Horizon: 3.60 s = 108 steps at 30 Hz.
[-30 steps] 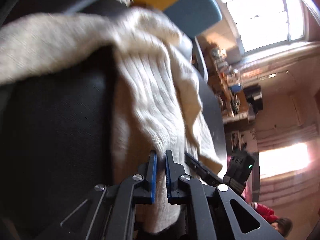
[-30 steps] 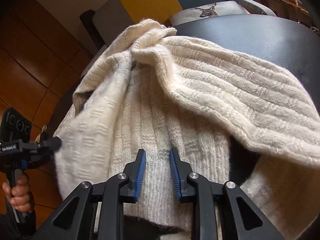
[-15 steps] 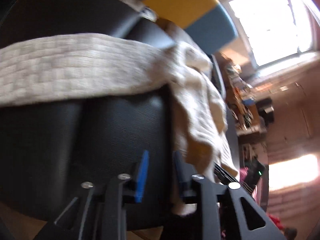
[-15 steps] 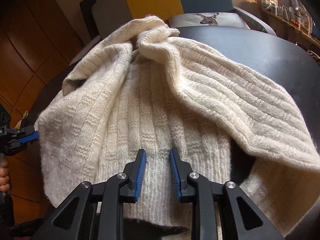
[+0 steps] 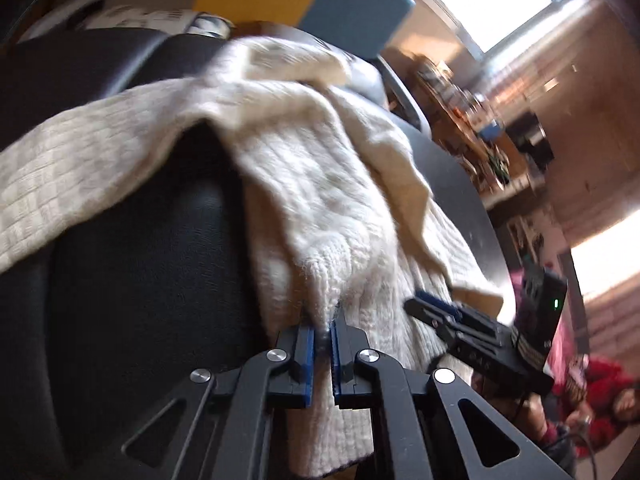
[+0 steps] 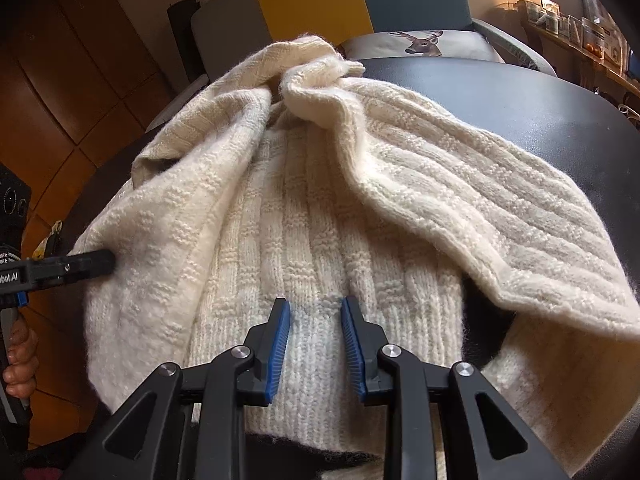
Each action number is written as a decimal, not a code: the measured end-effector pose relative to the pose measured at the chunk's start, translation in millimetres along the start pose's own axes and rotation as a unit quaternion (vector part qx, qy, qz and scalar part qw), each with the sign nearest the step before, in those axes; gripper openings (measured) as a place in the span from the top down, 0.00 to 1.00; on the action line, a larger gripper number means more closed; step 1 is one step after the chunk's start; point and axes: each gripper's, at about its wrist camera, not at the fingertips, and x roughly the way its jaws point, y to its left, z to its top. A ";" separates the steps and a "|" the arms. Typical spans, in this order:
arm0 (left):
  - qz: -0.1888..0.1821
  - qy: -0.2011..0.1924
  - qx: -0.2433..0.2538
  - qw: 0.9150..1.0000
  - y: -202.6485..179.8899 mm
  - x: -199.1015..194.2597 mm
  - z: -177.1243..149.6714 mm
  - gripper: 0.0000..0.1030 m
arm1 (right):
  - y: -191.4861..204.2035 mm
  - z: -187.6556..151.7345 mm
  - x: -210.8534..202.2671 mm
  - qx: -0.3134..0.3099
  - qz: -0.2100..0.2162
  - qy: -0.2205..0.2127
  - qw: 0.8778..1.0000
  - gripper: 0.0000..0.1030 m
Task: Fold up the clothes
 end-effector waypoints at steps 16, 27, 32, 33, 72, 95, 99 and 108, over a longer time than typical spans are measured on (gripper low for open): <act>0.075 -0.052 -0.169 0.981 179.4 -113.8 -23.1 0.76 | 6.2 -0.5 1.2 -0.014 -0.017 0.000 1.000 0.74; 0.188 -0.140 -0.300 0.925 306.7 -221.0 -52.4 0.62 | 16.0 1.1 4.2 -0.026 -0.051 0.002 0.998 0.72; 0.166 -0.109 -0.290 0.936 313.1 -188.4 -34.4 0.60 | 18.1 1.1 5.1 -0.034 -0.060 0.000 0.998 0.72; 0.170 -0.105 -0.285 0.937 311.6 -182.4 -30.4 0.60 | 18.6 0.7 5.2 -0.036 -0.062 -0.002 0.997 0.72; 0.116 -0.093 -0.101 0.984 200.1 -156.6 7.2 0.60 | 33.8 96.3 -0.4 -0.085 -0.129 -0.074 0.985 0.71; 0.041 0.039 0.017 0.998 40.4 -47.9 -39.3 0.49 | -84.2 257.0 61.0 -0.061 -0.264 -0.050 0.961 0.90; 0.067 -0.001 0.023 0.998 44.6 -52.0 -11.7 0.49 | -95.8 264.0 56.6 -0.023 -0.236 -0.061 0.970 0.90; 0.206 -0.109 0.163 0.959 48.1 -70.6 108.9 0.48 | -11.9 251.2 26.5 -0.102 -0.015 -0.072 0.992 0.76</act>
